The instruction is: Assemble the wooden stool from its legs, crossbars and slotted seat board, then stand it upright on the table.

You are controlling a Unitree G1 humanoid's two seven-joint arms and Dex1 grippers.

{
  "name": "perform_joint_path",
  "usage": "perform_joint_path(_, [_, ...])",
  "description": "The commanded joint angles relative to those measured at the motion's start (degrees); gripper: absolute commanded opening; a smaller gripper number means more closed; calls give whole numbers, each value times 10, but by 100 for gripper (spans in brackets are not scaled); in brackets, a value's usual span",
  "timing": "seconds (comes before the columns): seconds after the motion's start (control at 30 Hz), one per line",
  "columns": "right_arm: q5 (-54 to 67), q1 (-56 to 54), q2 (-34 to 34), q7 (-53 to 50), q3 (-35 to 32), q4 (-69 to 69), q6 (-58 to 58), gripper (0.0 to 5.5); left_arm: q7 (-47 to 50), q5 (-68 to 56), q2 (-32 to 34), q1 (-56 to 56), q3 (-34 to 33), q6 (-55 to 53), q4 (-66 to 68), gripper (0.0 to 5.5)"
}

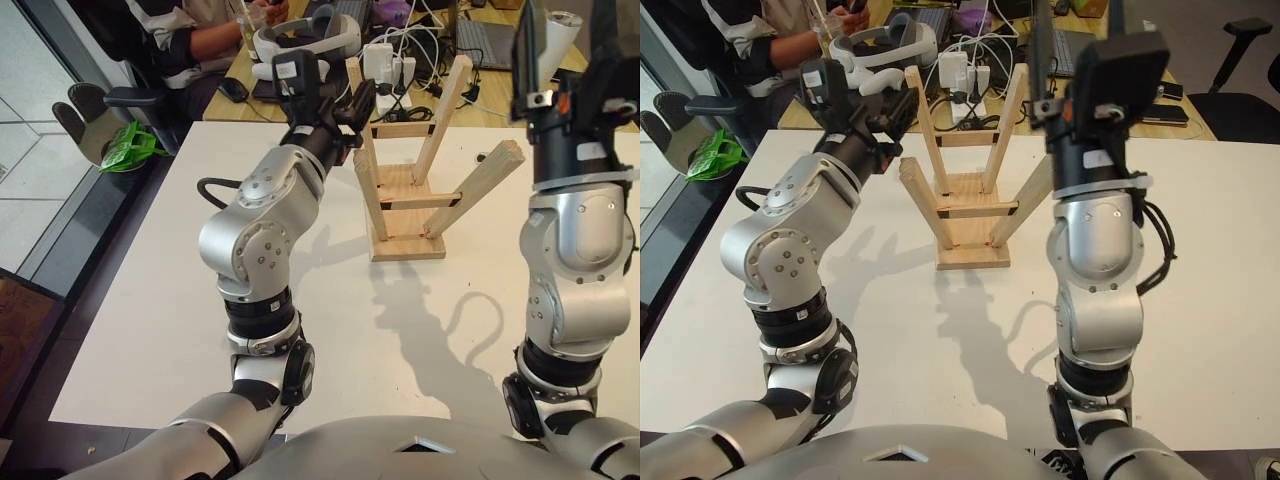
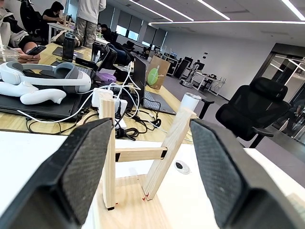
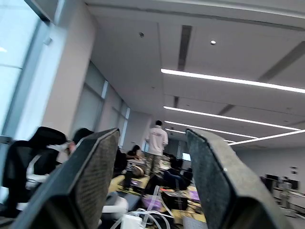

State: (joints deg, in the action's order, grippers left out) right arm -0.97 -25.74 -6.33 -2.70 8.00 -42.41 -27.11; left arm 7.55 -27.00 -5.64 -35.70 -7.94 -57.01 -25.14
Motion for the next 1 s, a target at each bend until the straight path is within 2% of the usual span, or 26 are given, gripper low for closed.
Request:
perform_joint_path(0.03, [67,61,64,4,-20,80,-83,260,14,-17,-13,-23,-33,7,-1,299])
perform_joint_path(0.17, [100,114,86,4,-57,171,-169,260,19,-21,-7,-22,-47,3,4,299])
perform_joint_path(0.3, [68,135,18,37,-4,211,-241,260,25,-21,-13,-10,-45,1,-2,299])
perform_joint_path(0.37, [43,133,-13,49,27,208,-218,260,26,-21,-13,-9,-44,2,-1,299])
perform_joint_path(0.43, [33,119,-11,52,35,194,-178,260,27,-20,-11,-14,-46,5,3,299])
perform_joint_path(0.57, [68,69,50,40,-12,173,-83,260,29,-20,-6,-18,-53,11,1,299])
perform_joint_path(0.7, [98,61,94,34,-35,176,-47,260,27,-17,0,-15,-50,13,-2,299])
perform_joint_path(0.8, [76,109,66,55,15,227,-99,260,28,-16,0,-11,-47,13,-3,299])
perform_joint_path(0.9, [58,155,-1,99,94,305,-224,260,31,-15,-5,-9,-42,14,-4,299])
perform_joint_path(1.0, [50,163,8,87,89,319,-214,260,34,-15,-9,-7,-40,12,-5,299])
